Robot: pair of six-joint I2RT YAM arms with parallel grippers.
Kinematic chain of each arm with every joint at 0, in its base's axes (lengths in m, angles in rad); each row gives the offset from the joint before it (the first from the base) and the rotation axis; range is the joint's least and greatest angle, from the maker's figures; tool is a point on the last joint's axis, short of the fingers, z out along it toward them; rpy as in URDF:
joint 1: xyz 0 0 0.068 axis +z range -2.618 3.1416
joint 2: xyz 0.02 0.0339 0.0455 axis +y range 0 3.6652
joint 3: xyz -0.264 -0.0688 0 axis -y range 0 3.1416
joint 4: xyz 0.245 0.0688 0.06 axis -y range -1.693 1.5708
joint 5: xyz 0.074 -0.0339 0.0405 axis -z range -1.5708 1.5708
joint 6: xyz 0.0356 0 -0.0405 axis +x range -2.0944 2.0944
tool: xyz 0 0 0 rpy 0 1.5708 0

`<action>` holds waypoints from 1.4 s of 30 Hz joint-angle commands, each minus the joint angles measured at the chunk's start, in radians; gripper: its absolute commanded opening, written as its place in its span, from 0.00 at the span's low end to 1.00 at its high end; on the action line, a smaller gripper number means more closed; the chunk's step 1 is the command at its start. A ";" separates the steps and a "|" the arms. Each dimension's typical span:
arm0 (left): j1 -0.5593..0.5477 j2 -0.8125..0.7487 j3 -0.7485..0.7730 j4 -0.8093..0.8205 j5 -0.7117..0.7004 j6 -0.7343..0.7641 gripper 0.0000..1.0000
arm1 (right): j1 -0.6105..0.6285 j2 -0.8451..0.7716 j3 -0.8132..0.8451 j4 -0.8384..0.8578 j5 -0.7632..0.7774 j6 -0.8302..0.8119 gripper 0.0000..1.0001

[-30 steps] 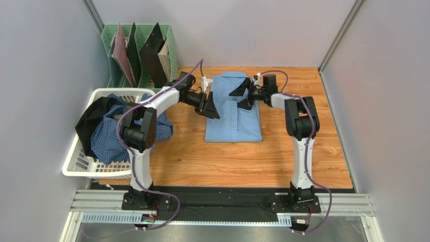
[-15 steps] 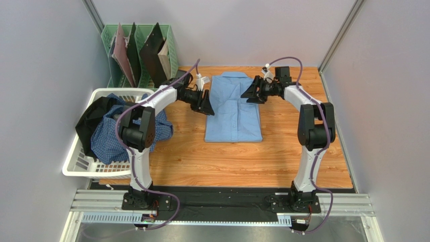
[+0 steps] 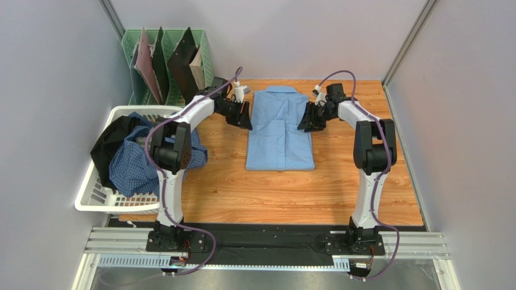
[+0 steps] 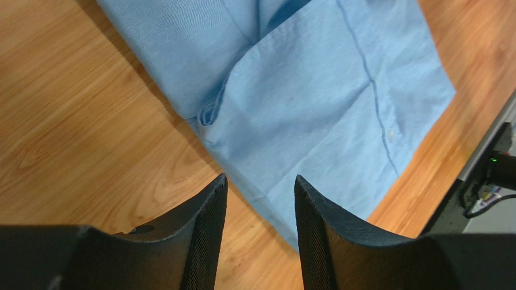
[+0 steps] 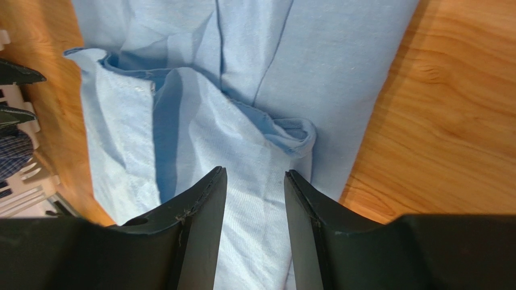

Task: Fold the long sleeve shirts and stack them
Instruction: Fold the shirt

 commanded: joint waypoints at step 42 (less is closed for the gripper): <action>0.025 0.031 0.045 -0.027 -0.037 0.066 0.53 | 0.022 0.026 0.066 -0.037 0.044 -0.073 0.22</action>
